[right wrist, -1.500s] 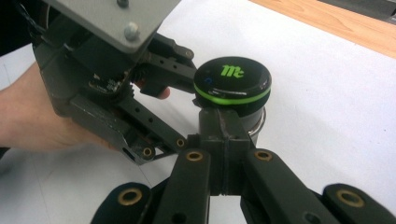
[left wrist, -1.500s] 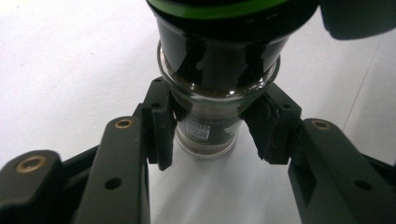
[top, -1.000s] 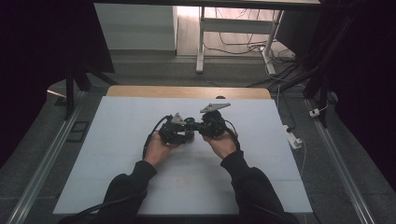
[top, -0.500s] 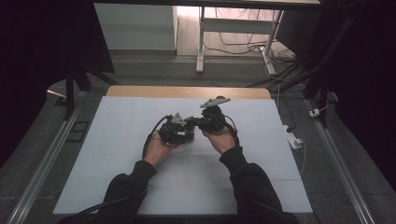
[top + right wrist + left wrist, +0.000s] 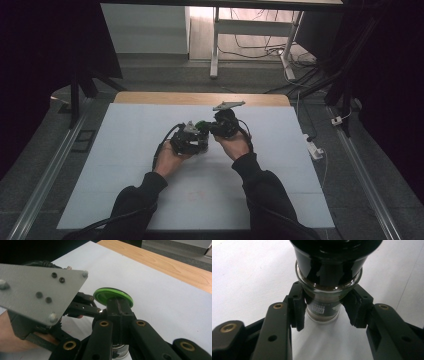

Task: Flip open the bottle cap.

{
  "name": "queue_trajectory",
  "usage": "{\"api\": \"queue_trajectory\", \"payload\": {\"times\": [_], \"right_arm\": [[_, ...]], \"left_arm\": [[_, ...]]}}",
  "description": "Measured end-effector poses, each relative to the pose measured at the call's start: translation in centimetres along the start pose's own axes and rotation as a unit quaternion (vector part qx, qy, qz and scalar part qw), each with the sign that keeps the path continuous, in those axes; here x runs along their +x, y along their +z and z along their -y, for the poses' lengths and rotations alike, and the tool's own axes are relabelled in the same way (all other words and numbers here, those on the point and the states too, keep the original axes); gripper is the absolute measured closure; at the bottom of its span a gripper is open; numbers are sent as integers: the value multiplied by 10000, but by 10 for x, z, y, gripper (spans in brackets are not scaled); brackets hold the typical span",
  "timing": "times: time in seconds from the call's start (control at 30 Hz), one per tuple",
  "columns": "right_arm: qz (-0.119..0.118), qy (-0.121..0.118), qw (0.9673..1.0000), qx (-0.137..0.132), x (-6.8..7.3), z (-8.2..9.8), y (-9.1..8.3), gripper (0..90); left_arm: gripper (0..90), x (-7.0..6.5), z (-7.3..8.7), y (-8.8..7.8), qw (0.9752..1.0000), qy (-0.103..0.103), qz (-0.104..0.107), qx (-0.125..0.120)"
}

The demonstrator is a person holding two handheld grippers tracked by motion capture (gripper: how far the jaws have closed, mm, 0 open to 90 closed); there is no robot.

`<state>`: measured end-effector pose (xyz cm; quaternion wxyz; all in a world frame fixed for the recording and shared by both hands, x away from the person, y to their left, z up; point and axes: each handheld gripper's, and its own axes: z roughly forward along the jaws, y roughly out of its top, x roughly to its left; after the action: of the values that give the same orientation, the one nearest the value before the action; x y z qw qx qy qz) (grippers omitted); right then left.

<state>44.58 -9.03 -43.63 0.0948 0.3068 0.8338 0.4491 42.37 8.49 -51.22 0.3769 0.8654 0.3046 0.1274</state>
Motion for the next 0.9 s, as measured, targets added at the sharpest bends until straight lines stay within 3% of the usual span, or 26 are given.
{"api": "queue_trajectory", "payload": {"times": [0.33,0.67,0.9], "right_arm": [[26,76,10000,-1,-5,-2,5,899],[-20,-59,10000,23,2,-1,4,897],[-30,-83,10000,-4,8,0,-2,815]], "left_arm": [[537,0,1,0,10000,-15,-6,-17],[532,0,-1,0,10000,-55,-1,20],[460,2,0,-6,9999,-87,-61,54]]}}
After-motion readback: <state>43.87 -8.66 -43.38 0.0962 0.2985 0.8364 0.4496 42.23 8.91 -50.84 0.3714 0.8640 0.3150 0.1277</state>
